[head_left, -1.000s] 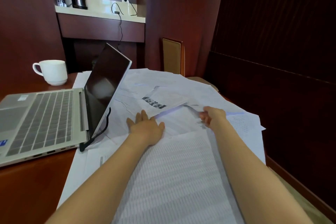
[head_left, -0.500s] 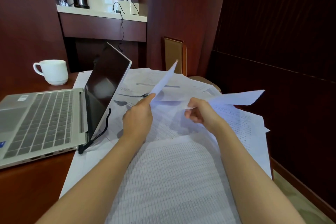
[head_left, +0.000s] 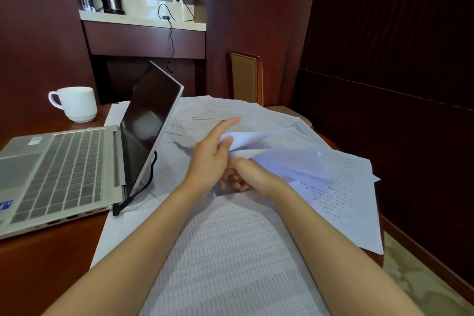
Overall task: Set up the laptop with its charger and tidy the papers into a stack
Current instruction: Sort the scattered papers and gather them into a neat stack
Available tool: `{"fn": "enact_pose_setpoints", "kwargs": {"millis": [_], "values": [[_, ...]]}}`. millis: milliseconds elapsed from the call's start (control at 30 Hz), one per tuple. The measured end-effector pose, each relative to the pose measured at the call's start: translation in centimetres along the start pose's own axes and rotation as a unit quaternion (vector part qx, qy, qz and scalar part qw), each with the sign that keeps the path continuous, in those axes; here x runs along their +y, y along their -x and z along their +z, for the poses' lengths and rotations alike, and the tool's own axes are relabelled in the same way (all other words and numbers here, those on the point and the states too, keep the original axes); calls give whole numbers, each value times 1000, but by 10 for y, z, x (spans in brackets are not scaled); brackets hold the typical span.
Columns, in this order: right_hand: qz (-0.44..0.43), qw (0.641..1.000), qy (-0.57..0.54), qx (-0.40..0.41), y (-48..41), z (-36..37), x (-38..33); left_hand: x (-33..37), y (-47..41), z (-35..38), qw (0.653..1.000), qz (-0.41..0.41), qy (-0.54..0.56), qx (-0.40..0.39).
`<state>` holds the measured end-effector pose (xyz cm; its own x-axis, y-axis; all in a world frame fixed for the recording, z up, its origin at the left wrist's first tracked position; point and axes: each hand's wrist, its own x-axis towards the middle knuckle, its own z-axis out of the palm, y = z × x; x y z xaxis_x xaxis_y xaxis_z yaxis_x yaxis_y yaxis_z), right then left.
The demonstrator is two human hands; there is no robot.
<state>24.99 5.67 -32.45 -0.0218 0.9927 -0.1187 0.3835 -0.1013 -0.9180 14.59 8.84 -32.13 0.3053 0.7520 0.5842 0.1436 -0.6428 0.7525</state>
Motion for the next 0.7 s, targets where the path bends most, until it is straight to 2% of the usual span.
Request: {"fn": "enact_pose_setpoints", "kwargs": {"millis": [133, 367, 467, 567, 633, 700], "values": [[-49, 998, -33, 35, 4, -5, 2, 2, -3, 2, 996, -39, 40, -63], [-121, 981, -150, -25, -1, -12, 5, 0, -6, -16, 969, -53, 159, -182], [-144, 967, -204, -44, 2, -18, -1, 3, -5, -21, 947, -30, 209, -243], [-173, 942, -281, -66, 5, -23, -7, -1, -7, -23, 916, -81, 294, -259], [-194, 913, -342, -109, 5, -25, -11, -3, -3, -21, 932, -121, 230, -254], [-200, 891, -380, -146, 4, -26, -11, -5, 3, -15, 952, -128, 87, -265]]}}
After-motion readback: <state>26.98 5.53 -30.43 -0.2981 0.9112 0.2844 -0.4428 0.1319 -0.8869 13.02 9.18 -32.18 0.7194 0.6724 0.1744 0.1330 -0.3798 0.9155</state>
